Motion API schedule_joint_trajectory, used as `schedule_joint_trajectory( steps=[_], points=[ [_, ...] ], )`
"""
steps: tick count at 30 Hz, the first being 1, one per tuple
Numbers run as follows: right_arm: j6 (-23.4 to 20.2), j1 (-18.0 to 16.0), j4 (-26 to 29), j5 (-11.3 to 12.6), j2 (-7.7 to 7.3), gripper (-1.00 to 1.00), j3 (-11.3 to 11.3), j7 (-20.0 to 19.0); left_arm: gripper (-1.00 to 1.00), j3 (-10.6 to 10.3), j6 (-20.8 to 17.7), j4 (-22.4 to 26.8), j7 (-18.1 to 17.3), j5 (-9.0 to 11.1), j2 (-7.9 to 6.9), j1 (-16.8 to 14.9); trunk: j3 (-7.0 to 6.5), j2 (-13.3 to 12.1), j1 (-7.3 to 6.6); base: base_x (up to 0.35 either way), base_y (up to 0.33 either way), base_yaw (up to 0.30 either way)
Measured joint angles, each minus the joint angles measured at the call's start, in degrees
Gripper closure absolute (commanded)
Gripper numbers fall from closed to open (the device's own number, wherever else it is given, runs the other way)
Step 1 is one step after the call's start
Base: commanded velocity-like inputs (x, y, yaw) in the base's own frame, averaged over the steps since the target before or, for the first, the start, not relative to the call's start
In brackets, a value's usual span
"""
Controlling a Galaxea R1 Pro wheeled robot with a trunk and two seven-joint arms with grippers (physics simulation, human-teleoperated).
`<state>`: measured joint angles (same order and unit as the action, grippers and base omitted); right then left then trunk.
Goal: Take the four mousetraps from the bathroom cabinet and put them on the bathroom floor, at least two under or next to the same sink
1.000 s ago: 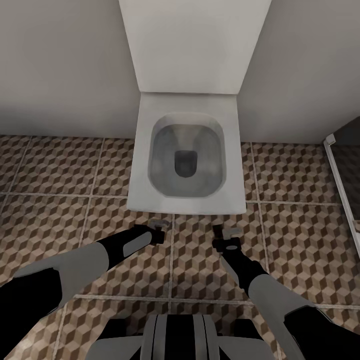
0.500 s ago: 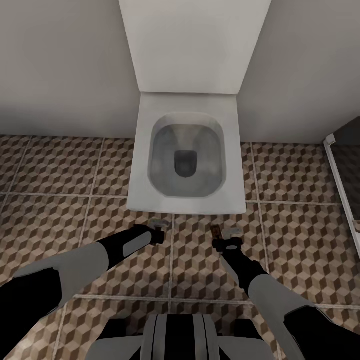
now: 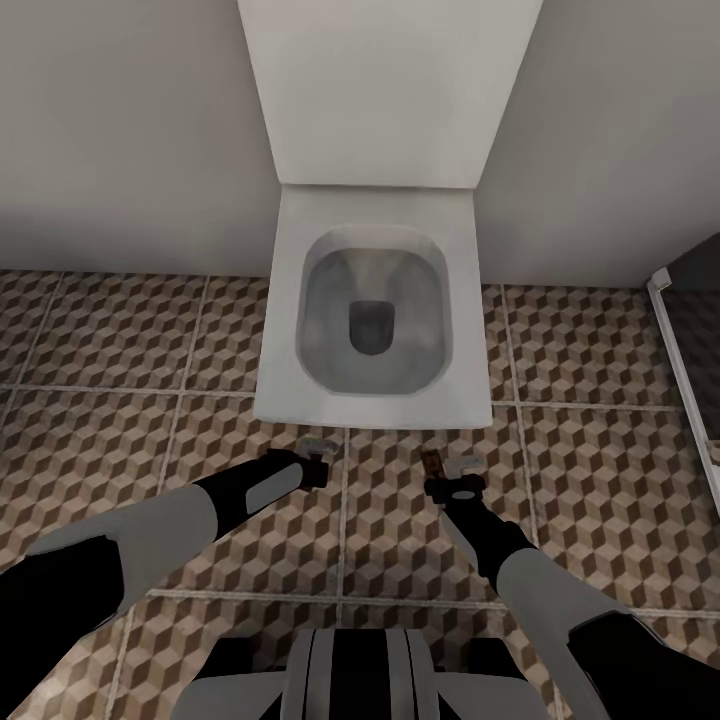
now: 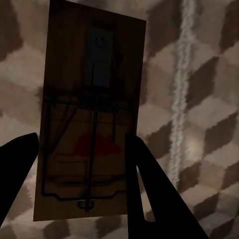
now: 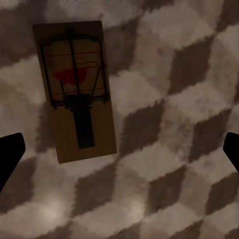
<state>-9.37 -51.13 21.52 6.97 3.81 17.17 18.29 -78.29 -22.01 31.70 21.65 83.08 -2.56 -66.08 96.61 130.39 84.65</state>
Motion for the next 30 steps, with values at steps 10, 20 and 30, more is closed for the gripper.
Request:
schedule_joint_trajectory(
  steps=[10, 20, 30],
  points=[
    [0.0, 0.0, 0.0, 0.0, 0.01, -1.00, 0.0, 0.0, 1.00, 0.0, 0.0, -0.1, 0.0, 0.0, 0.06, 0.0, 0.00, 0.0, -0.01, 0.020, 0.000, 0.000],
    [0.0, 0.0, 0.1, 0.0, 0.10, -1.00, 0.0, 0.0, 1.00, -0.1, 0.1, -0.3, -0.1, 0.0, 2.66, 0.0, 0.00, 0.0, 0.00, 0.009, 0.000, 0.000],
    [1.8, 0.0, 0.1, 0.0, 1.18, -1.00, 0.2, 0.0, 1.00, -0.1, 0.6, -4.3, -0.3, -0.2, 4.86, 0.0, 0.00, 0.0, 0.00, 0.000, 0.000, 0.000]
  ],
)
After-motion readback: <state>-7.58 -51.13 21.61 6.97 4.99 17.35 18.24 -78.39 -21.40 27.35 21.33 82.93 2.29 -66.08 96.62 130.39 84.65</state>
